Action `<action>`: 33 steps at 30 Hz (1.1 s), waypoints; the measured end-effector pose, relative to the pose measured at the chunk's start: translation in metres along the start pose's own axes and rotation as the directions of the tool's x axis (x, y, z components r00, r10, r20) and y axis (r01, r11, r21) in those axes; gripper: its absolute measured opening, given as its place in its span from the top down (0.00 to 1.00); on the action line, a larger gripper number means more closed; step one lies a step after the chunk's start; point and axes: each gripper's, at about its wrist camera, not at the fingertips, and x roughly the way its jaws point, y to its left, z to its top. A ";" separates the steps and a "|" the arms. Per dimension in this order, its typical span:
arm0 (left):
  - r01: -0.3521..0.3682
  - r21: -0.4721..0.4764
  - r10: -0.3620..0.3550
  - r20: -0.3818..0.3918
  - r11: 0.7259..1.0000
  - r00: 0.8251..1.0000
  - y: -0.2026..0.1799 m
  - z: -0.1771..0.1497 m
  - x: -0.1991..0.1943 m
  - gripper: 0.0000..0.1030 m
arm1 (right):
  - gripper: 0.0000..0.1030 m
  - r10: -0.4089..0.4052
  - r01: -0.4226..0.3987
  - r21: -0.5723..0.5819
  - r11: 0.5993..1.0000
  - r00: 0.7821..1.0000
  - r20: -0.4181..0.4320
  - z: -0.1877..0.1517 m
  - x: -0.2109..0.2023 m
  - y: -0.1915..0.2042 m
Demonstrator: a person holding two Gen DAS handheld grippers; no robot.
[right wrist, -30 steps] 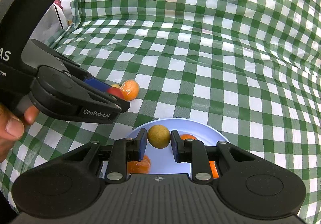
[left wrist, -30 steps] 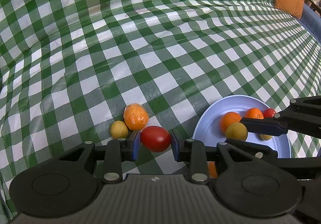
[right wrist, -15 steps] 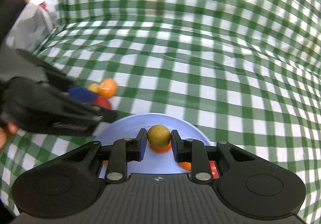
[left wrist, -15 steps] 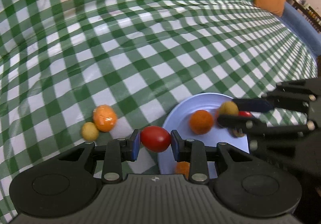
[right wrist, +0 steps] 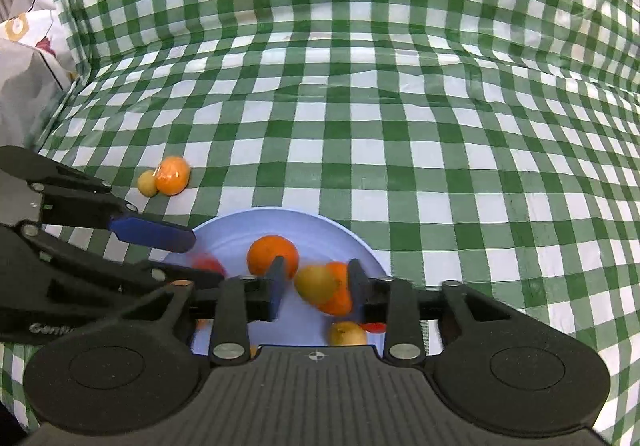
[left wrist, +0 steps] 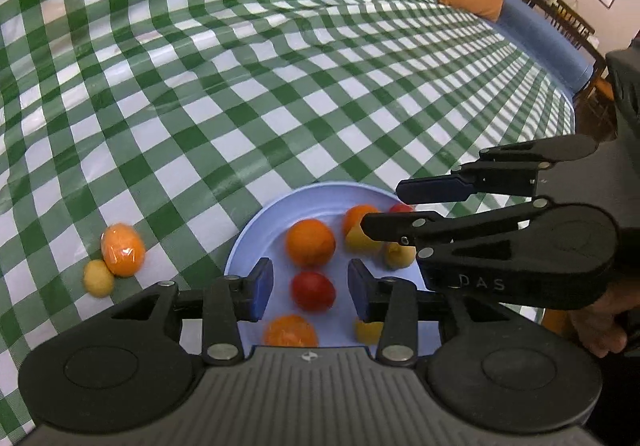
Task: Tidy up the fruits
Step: 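Open the right tool to drop the yellow fruit while the left tool drops the tomato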
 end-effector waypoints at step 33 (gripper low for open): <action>-0.189 -0.187 0.199 0.041 0.964 0.979 0.062 0.004 -0.026 0.84 | 0.65 -0.049 0.045 0.035 0.998 0.991 0.123 0.022 0.006 0.035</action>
